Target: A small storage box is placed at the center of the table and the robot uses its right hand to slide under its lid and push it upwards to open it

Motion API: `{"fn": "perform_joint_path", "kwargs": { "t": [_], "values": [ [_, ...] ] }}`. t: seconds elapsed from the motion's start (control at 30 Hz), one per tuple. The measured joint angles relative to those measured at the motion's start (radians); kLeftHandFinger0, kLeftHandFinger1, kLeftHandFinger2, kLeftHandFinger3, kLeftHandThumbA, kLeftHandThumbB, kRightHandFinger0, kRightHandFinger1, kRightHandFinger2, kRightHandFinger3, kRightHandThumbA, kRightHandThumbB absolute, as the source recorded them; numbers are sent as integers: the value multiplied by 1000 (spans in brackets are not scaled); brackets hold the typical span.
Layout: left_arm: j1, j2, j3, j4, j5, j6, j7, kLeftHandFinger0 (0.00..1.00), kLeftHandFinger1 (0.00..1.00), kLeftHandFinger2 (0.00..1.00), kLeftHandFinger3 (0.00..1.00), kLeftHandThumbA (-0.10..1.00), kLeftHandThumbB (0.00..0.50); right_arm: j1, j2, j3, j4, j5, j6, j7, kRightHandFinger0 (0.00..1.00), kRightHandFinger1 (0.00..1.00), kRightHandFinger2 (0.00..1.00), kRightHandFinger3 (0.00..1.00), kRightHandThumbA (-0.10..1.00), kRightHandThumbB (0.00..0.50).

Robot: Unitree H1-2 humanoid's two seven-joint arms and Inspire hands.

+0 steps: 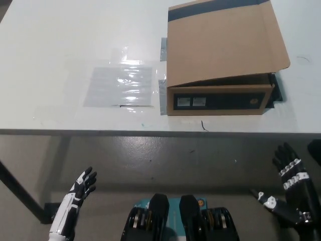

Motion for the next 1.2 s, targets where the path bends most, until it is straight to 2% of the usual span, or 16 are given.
{"fn": "perform_joint_path", "kwargs": {
  "t": [0.13,0.27,0.47,0.87,1.07,1.1,1.2],
  "values": [
    [1,-4,-2,0,0,0,0,1000,1000,1000,1000,1000,268,-13,0,-10,-70,76,41,-5,1000,1000,1000,1000,1000,184],
    [2,-8,-7,0,-3,0,-1,1000,1000,1000,1000,1000,275,-60,1,-32,-124,152,87,-20,1000,1000,1000,1000,1000,176],
    [4,-9,-21,-6,-11,-1,-3,1000,1000,1000,1000,1000,290,-183,4,-90,-178,266,147,-56,1000,1000,1000,1000,1000,232],
    [5,-9,-44,-33,-21,-15,-31,1000,1000,1000,1000,1000,302,-450,6,-231,-126,447,232,-117,1000,1000,1000,1000,1000,295],
    [3,-9,-43,-35,-22,-23,-39,1000,1000,1000,1000,1000,293,-505,7,-257,-45,465,241,-121,1000,1000,1000,1000,1000,273],
    [3,-9,-43,-35,-22,-24,-40,1000,1000,1000,1000,1000,282,-514,7,-259,-35,465,242,-121,1000,1000,1000,1000,1000,273],
    [2,-9,-43,-36,-22,-25,-40,1000,1000,1000,1000,1000,289,-542,6,-263,2,465,242,-121,1000,1000,1000,1000,1000,288]
  ]
}}
